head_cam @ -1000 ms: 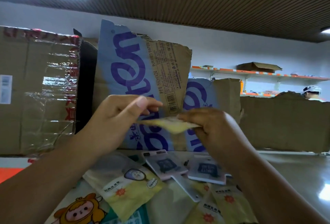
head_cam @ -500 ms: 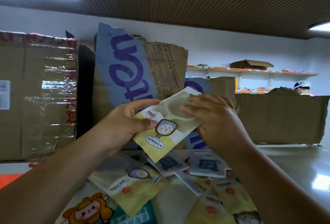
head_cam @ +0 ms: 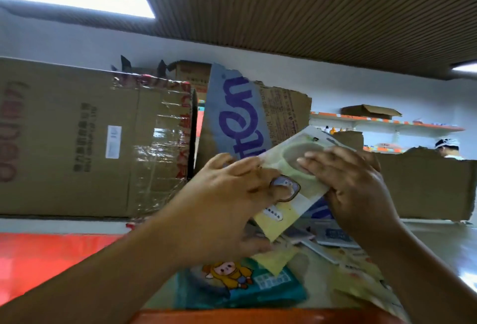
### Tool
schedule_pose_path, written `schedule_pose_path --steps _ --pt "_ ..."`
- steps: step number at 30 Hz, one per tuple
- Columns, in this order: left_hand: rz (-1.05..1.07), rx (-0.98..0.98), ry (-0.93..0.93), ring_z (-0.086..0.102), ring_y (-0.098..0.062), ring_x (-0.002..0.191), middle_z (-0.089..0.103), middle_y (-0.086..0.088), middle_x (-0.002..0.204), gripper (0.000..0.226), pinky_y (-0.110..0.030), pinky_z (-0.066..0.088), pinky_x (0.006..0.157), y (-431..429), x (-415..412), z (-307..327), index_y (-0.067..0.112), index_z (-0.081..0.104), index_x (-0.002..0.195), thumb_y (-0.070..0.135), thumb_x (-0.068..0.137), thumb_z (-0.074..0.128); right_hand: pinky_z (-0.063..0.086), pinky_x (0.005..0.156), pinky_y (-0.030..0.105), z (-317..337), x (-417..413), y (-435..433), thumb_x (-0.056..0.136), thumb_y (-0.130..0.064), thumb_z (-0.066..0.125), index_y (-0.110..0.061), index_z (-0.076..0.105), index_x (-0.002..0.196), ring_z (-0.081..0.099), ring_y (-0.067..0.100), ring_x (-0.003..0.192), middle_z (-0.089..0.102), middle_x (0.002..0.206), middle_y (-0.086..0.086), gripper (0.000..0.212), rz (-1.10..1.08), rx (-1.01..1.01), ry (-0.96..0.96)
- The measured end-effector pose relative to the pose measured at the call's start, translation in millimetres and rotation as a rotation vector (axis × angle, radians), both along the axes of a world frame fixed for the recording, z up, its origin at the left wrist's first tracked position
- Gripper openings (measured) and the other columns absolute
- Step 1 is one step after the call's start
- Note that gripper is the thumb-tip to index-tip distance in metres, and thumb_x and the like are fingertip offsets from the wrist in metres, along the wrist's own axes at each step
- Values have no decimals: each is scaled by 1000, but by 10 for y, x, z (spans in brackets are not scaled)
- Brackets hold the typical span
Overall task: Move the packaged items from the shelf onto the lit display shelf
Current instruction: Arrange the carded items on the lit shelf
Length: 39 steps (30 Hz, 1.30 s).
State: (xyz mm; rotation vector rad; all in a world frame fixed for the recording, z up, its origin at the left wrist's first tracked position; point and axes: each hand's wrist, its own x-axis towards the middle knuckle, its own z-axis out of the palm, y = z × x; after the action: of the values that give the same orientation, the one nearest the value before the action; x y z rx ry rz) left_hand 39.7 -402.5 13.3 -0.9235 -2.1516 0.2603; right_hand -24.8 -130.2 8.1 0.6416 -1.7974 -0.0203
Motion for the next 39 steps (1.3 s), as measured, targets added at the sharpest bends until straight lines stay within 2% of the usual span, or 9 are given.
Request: schedule_pose_path --steps 5,12,16,20,23,26,31,36,39 --pt "57 -33 40 63 -17 112 58 9 135 59 -44 50 90 -795 460 -30 33 54 138 36 79 61 42 95 52 -69 546 -917 92 -25 55 -30 66 130 58 23 121 66 131 -9 40 67 32 -52" --pt "120 85 192 65 -16 113 63 7 135 55 -36 51 88 -2349 1265 -301 30 61 136 16 83 64 37 104 48 -234 1163 -2607 96 -32 45 -24 61 132 46 21 131 58 141 -2 41 204 -160 -204" --pt "234 148 175 63 -14 121 63 7 138 53 -34 48 94 -3266 1776 -504 28 64 135 16 84 70 39 109 36 -381 1318 -3523 91 -29 67 -34 50 142 46 12 132 53 143 -9 53 456 -596 -587" --pt "332 156 146 63 -14 124 64 7 138 48 -35 49 96 -3922 2285 -683 27 67 132 16 89 51 56 92 51 -566 1422 -4480 84 -50 67 -40 56 132 70 19 106 70 121 -8 50 884 -839 -1069" --pt "459 116 97 60 -14 128 62 8 141 54 -37 45 98 -4348 2562 -846 29 63 137 17 86 51 55 84 52 -695 1627 -5144 100 -37 55 -29 62 125 71 39 99 72 119 12 27 1361 -1042 -1538" --pt "583 78 -4 58 -15 130 57 10 146 65 -35 43 101 -4708 2742 -1058 34 57 143 17 80 55 58 83 49 -868 1761 -5666 100 -32 50 -12 62 130 68 38 108 69 122 21 38 1611 -1181 -1787" --pt "713 -18 -148 52 -18 137 51 10 151 57 -39 46 107 -5067 2788 -1392 37 52 146 28 89 48 54 84 49 -1269 1613 -6477 92 3 50 2 61 122 68 39 96 66 118 31 32 1567 -1260 -1789" --pt "858 -73 -289 50 -24 139 50 4 153 60 -47 50 103 -5554 2581 -1580 36 48 148 30 88 46 52 92 62 -1517 1190 -7186 74 -4 60 -7 64 119 68 47 102 69 111 27 45 1482 -1162 -1756" --pt "912 -70 -327 54 -25 135 55 2 149 57 -48 53 98 -5813 2319 -1694 35 50 145 32 88 47 54 82 51 -1682 863 -7552 74 0 58 -10 65 108 69 39 90 71 99 20 36 1450 -1133 -1759"
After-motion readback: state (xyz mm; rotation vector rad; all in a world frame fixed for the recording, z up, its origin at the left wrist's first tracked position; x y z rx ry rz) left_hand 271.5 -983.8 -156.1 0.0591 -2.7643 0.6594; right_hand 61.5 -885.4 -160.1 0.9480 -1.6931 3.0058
